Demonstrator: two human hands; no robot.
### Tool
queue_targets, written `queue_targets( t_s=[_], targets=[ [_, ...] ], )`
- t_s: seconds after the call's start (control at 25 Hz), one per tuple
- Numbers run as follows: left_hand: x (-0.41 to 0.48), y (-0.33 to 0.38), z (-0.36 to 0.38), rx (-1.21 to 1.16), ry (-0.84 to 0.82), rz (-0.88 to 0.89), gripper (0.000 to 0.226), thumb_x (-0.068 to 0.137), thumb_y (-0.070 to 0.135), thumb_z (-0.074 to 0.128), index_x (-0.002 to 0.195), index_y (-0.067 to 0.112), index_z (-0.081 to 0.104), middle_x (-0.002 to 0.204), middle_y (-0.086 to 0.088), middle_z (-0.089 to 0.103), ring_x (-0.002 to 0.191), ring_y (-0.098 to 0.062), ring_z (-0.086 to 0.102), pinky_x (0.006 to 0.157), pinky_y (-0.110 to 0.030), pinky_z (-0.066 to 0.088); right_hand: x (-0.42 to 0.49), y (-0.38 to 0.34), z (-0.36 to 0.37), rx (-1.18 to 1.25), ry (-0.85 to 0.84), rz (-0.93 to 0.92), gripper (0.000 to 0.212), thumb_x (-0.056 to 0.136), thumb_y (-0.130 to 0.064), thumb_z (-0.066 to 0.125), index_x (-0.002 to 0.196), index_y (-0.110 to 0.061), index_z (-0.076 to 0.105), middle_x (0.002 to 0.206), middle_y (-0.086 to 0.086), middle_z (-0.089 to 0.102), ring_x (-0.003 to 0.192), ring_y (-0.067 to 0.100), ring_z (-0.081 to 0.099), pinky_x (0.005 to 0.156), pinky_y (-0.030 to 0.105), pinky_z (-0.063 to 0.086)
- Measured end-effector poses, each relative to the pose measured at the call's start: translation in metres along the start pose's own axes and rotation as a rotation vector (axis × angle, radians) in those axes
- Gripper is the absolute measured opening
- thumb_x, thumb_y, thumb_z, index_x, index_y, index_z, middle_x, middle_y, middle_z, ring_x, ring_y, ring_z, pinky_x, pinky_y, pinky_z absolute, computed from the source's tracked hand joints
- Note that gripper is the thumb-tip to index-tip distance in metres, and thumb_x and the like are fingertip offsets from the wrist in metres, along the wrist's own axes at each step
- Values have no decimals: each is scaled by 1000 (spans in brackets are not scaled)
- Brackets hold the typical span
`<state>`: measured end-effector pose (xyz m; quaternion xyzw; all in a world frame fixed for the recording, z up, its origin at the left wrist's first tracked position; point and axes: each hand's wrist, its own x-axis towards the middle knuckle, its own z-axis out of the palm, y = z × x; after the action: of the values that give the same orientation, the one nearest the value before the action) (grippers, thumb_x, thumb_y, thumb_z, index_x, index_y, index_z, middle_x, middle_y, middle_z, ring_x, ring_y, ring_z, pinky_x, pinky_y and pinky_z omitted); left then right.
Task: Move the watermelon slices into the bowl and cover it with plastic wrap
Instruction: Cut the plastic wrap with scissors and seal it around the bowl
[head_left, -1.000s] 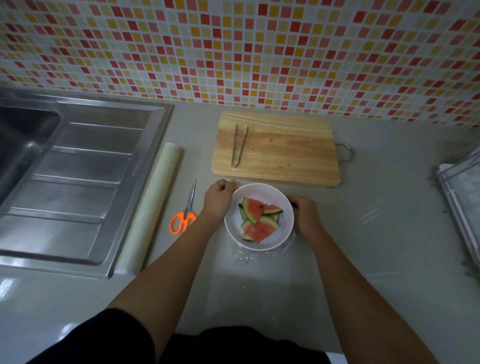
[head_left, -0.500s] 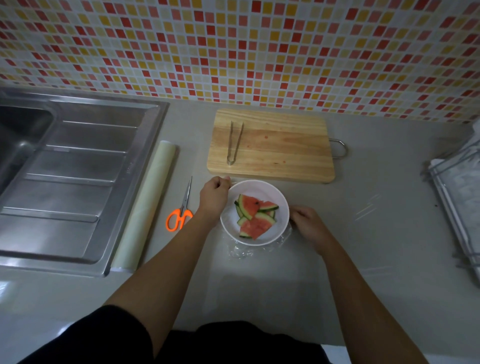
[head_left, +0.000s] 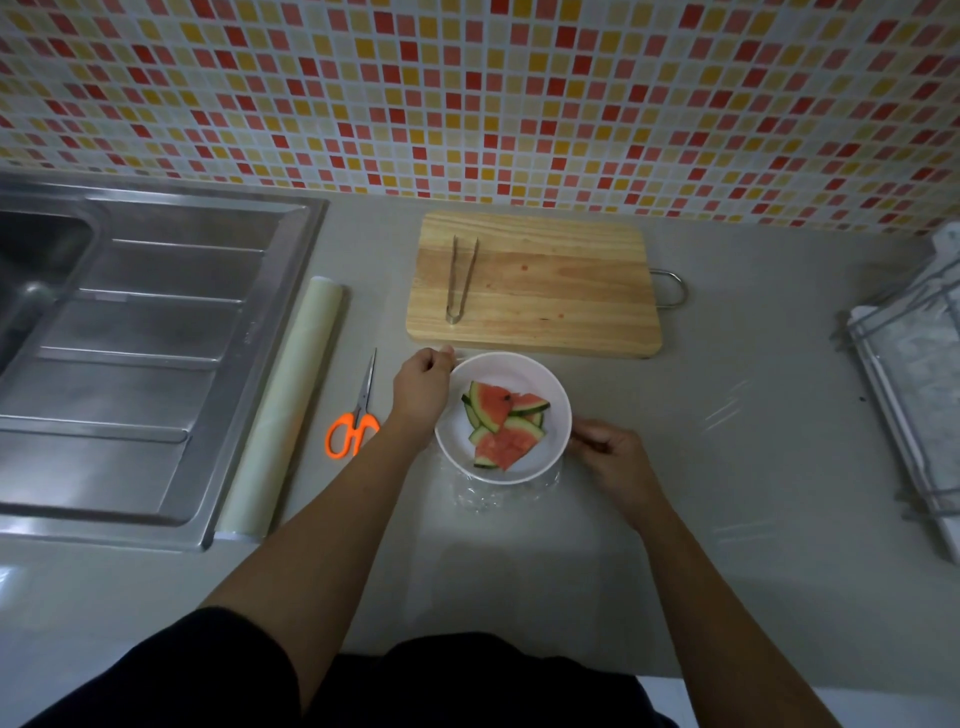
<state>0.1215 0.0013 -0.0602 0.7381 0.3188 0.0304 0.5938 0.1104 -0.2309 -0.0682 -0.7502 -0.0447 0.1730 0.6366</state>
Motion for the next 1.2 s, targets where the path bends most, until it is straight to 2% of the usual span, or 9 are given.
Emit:
queue_targets(
  t_s=[0.16, 0.24, 0.36, 0.64, 0.76, 0.84, 0.96, 1.08, 1.2],
  targets=[
    [1, -3, 1, -50, 35, -8, 33, 97, 30, 46, 72, 10, 54, 78, -12, 57, 75, -23, 53, 68, -34, 43, -2, 3, 11, -252, 129, -88, 23, 84, 7, 58, 103, 1, 70, 101, 13, 67, 93, 17, 61, 88, 16, 44],
    [1, -4, 3, -57, 55, -3, 32, 97, 29, 46, 76, 7, 56, 78, -14, 58, 76, -24, 54, 71, -38, 46, -6, 2, 18, -322, 198, -105, 22, 83, 8, 58, 98, 0, 72, 89, 7, 65, 83, 15, 60, 76, 6, 42],
    [1, -5, 3, -57, 73, -1, 34, 96, 30, 45, 78, 4, 58, 78, -14, 59, 77, -25, 55, 78, -45, 49, -4, 0, 25, -398, 264, -57, 15, 80, 4, 59, 84, -3, 72, 73, 3, 58, 71, 16, 56, 60, 14, 36],
    [1, -5, -1, -223, -17, -125, 36, 92, 30, 54, 58, 17, 55, 69, -10, 59, 72, -24, 57, 72, -38, 48, -1, -3, 23, -705, 123, 9, 11, 80, 0, 55, 71, 3, 62, 83, 30, 63, 79, 39, 61, 62, 32, 32],
    [1, -4, -6, -310, -119, -191, 27, 90, 25, 60, 65, 13, 59, 69, -10, 63, 67, -24, 61, 69, -34, 53, 9, -7, 2, -549, 304, 107, 31, 90, -7, 47, 115, -5, 64, 117, 22, 64, 111, 33, 59, 94, 35, 45],
    [-1, -2, -8, -375, -148, -203, 19, 88, 17, 63, 71, 11, 59, 66, -7, 65, 61, -21, 63, 60, -29, 54, 11, -12, -6, -247, 373, 146, 42, 97, -30, 39, 136, -14, 46, 140, 10, 51, 129, 21, 48, 113, 37, 33],
    [-3, 1, -10, -409, -161, -216, 11, 85, 9, 65, 76, 15, 60, 67, -3, 67, 56, -16, 63, 56, -26, 53, 9, -20, 3, -66, 1, 104, 80, 80, -65, 48, 145, -23, 28, 152, 0, 35, 131, 4, 38, 110, 24, 32],
    [-6, 2, -9, -475, -177, -237, 9, 84, 6, 66, 79, 14, 64, 67, -2, 71, 58, -17, 65, 58, -27, 56, 4, -18, 18, -12, -294, 1, 92, 60, -42, 83, 137, -35, 33, 138, -10, 50, 124, 7, 51, 92, 18, 47],
    [-8, 4, -6, -509, -153, -275, 3, 85, 12, 68, 85, 9, 68, 73, -7, 72, 60, -19, 68, 63, -32, 57, 2, -7, 23, -20, -341, -106, 111, 46, -22, 93, 132, -49, 27, 132, -24, 49, 127, 5, 48, 92, 16, 47]
  ],
)
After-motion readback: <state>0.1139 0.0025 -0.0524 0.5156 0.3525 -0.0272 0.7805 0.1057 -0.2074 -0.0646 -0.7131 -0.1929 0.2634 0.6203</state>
